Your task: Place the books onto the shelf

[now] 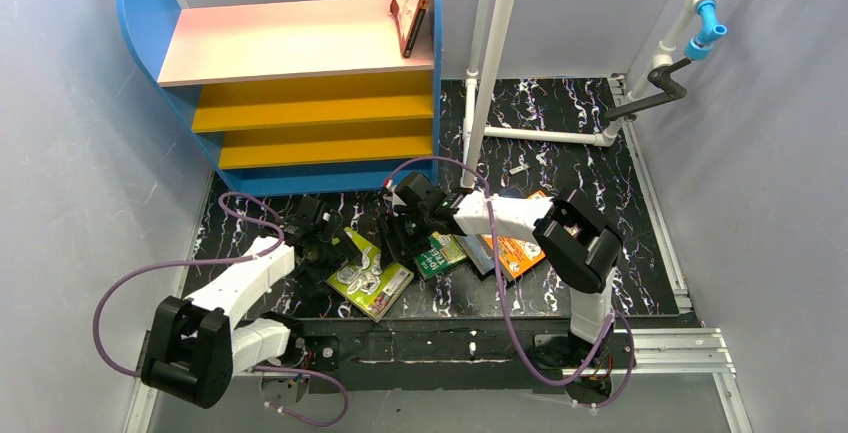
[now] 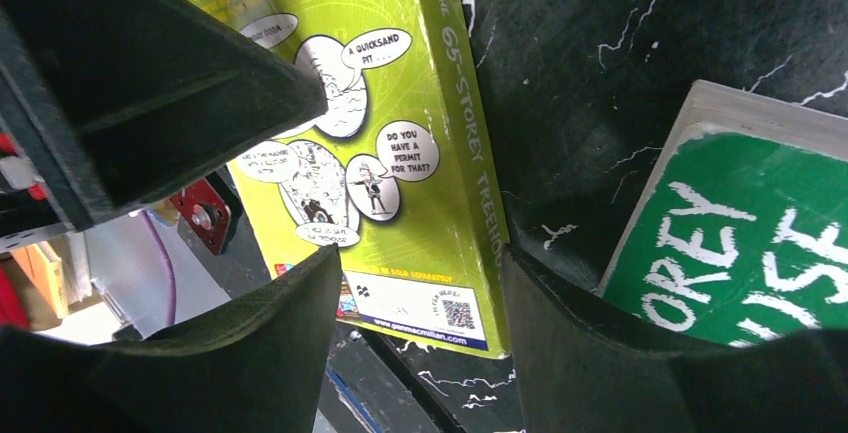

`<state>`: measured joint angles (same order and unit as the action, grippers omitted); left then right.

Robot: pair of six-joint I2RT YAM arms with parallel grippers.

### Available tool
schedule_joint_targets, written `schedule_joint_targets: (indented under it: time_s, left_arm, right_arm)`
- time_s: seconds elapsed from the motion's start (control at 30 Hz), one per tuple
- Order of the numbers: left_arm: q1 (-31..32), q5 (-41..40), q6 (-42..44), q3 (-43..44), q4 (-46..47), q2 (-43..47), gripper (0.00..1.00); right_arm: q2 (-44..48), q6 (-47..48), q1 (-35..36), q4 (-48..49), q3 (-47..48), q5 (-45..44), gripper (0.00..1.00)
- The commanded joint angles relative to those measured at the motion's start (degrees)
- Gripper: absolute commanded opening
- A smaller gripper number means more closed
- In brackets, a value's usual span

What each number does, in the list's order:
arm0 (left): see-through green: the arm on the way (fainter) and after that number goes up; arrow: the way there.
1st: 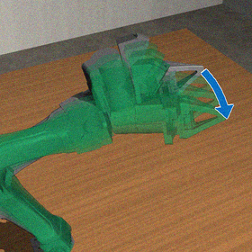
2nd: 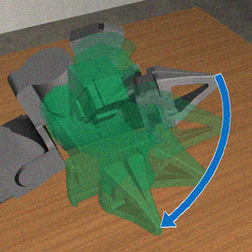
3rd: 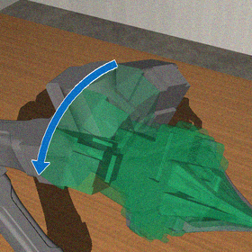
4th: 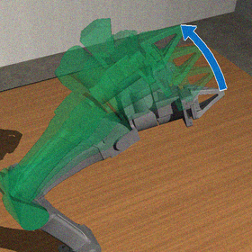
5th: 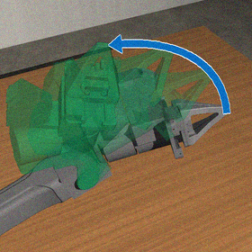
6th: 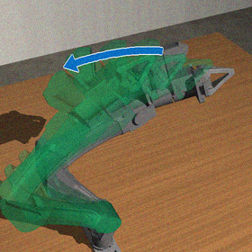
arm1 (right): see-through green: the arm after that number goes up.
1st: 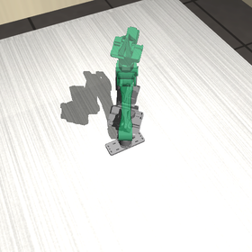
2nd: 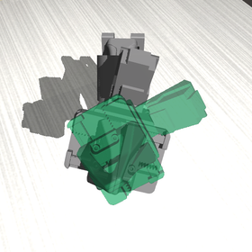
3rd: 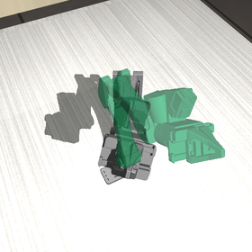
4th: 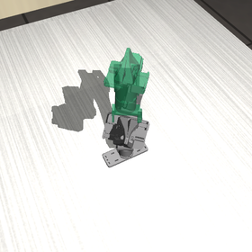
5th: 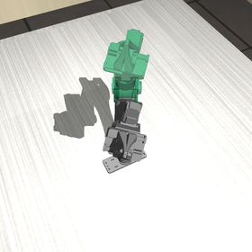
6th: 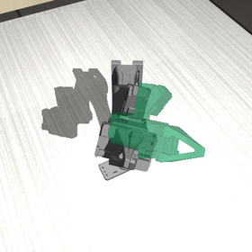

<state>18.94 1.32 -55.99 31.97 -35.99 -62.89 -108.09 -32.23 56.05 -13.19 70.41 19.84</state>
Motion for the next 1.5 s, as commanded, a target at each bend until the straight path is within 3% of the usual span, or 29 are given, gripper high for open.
schedule_joint_targets:
  time_s: [0.0,0.53,0.93,1.03,1.23,1.47]
  left_arm:
    - [-1.0,3.8,-0.3,-1.6,6.6,-2.7,0.98]
    - [-1.1,5.8,0.2,-3.4,11.0,-0.4,0.98]
    - [-1.2,7.0,-0.5,-5.0,13.7,-0.1,0.98]
    - [-1.1,6.8,-0.4,-5.0,13.8,0.4,0.98]
    - [-1.2,4.9,0.9,-3.4,10.9,1.7,0.98]
    - [-1.3,3.3,2.1,-1.1,6.4,3.6,0.98]
  right_arm:
    - [-1.2,1.9,0.0,0.6,1.9,2.1,0.68]
    - [-7.1,-0.2,-3.2,7.7,2.4,16.4,0.64]
    - [-3.9,-10.9,-4.5,24.9,0.6,30.6,0.64]
    - [-4.7,-12.9,-4.4,25.4,1.5,29.8,0.64]
    - [-5.6,-8.8,-4.6,6.1,6.1,15.4,0.64]
    - [-0.1,-7.1,-4.8,2.7,0.7,2.6,0.66]
